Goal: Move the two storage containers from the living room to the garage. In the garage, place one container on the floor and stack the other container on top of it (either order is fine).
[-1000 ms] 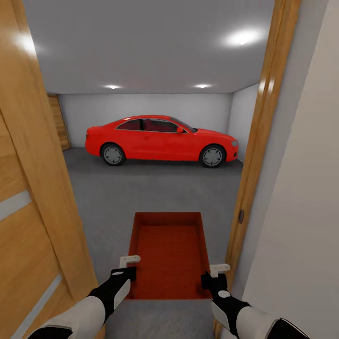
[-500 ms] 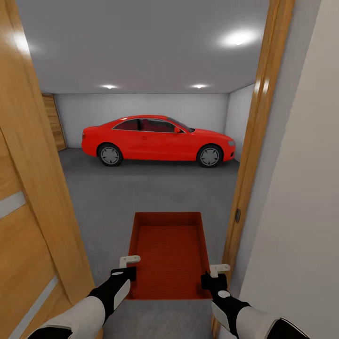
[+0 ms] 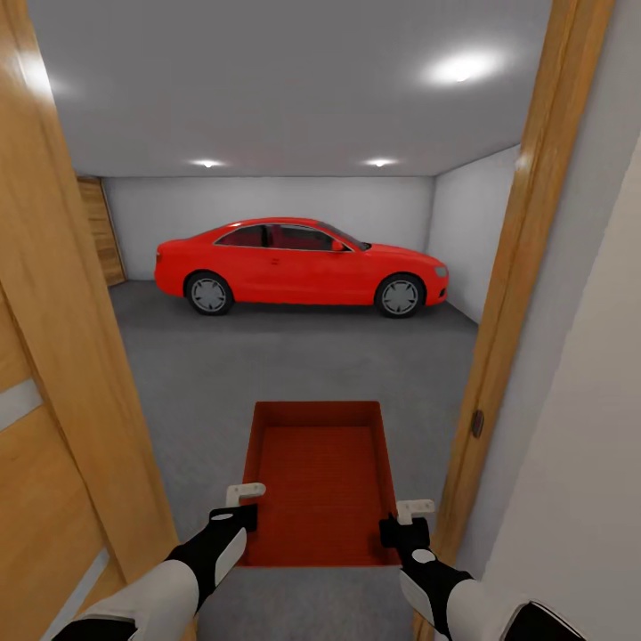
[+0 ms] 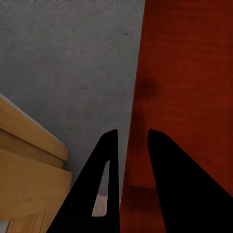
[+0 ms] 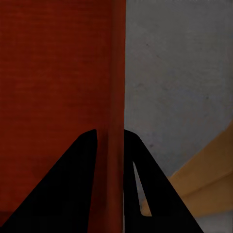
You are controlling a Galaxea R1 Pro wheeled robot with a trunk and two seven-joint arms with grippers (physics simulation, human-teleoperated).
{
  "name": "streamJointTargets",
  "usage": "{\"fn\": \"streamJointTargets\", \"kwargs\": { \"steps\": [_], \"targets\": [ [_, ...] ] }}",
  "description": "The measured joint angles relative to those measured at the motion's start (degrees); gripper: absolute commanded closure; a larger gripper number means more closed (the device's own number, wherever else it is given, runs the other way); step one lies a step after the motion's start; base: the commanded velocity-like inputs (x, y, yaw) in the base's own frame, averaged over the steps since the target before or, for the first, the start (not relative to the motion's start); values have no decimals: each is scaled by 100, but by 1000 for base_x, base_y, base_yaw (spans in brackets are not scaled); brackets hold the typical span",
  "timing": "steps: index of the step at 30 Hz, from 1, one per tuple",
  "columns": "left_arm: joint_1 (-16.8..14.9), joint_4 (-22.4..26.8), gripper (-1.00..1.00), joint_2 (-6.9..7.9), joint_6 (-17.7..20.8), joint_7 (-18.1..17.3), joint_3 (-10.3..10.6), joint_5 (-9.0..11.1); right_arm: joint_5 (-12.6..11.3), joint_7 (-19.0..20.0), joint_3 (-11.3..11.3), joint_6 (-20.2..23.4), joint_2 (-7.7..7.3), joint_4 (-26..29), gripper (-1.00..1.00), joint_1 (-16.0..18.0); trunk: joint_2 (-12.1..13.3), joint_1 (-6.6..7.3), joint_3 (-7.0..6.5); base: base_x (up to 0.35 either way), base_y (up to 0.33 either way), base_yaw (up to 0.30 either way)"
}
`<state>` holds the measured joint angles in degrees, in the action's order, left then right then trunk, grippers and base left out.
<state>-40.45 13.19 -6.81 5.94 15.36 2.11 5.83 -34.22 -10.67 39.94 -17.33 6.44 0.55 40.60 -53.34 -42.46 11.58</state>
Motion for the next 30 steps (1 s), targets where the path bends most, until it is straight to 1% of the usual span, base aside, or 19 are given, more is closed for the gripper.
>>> {"fn": "streamJointTargets", "kwargs": {
  "steps": [10,23,30],
  "targets": [
    [-1,0,100,0,0,1,0,-2,-3,1,1,-1,0,0,100,0,0,0,0,26,1,0],
    [-1,1,100,0,-4,1,2,0,-2,0,1,-4,0,1,100,0,0,2,0,237,1,0],
    [-1,2,100,0,-6,2,4,4,7,-3,-5,-2,0,4,100,0,0,2,0,269,101,0]
  ]
}}
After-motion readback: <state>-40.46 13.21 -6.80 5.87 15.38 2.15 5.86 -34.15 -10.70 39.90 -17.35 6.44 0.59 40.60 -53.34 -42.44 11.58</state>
